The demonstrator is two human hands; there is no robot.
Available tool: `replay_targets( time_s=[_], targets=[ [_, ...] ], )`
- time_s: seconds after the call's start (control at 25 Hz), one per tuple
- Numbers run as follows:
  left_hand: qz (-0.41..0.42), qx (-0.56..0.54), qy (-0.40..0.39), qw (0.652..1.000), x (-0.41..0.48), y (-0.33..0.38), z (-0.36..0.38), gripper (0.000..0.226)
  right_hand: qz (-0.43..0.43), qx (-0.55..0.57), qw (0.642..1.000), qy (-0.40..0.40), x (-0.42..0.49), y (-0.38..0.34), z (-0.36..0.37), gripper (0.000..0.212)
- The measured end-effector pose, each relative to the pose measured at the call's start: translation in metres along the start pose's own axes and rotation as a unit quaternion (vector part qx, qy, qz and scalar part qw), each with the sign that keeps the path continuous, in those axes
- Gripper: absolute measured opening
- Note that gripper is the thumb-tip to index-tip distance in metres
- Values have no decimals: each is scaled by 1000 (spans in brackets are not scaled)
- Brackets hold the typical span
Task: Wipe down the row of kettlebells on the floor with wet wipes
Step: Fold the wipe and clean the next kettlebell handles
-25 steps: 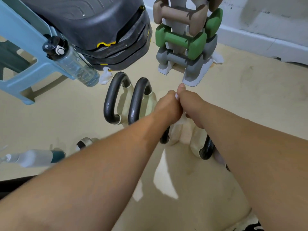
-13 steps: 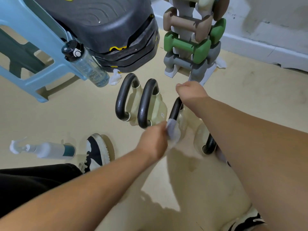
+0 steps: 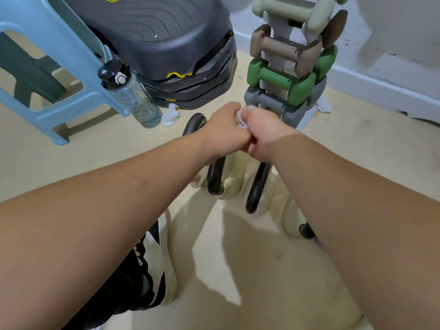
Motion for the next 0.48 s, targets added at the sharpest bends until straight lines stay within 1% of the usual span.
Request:
replay_targets(
  time_s=[0.04,0.08,0.12,0.16,0.2,0.24,0.28,0.32,0.36,0.4,0.44,0.48],
  targets=[
    [-5,13,-20,1000,5,-2,1,65,-7,-108,993,51,12,-2,-7,30],
    [-11,29,-12,999,8,-5,-2,76,-7,-144,984,105,23,0,-15,37],
    [-15,40,23,999,13,-11,-10,77,-11,-144,971,189,23,-1,-23,41],
    [-20,42,60,997,14,-18,-17,73,-39,-218,951,216,27,1,-27,43],
    [-31,31,86,995,14,-26,-24,66,-92,-358,907,201,36,-1,-21,44],
    [-54,10,93,994,12,-36,-26,57,-123,-359,900,212,34,-2,-12,41],
    [-86,-16,89,992,11,-48,-25,44,-65,-207,945,244,41,9,-14,38],
    [-122,-52,82,988,7,-58,-21,27,26,-57,973,221,52,23,-8,38],
    [-148,-99,78,981,2,-65,-17,14,66,33,980,185,53,35,2,40],
    [-175,-154,75,970,-4,-70,-14,22,83,41,983,160,54,41,10,42],
    [-203,-207,71,954,-8,-75,-10,35,82,72,980,167,54,47,10,43],
    [-227,-250,62,939,-11,-81,-6,49,85,78,979,170,56,54,11,43]
  ],
)
Point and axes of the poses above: each hand's wrist, its own x-axis towards the middle knuckle, its own z-axis out of the palm, y = z × x, the point moved 6 cm from there along x, towards the middle knuckle, and after that the axes turned 2 degrees about x, right-handed, at the moved point
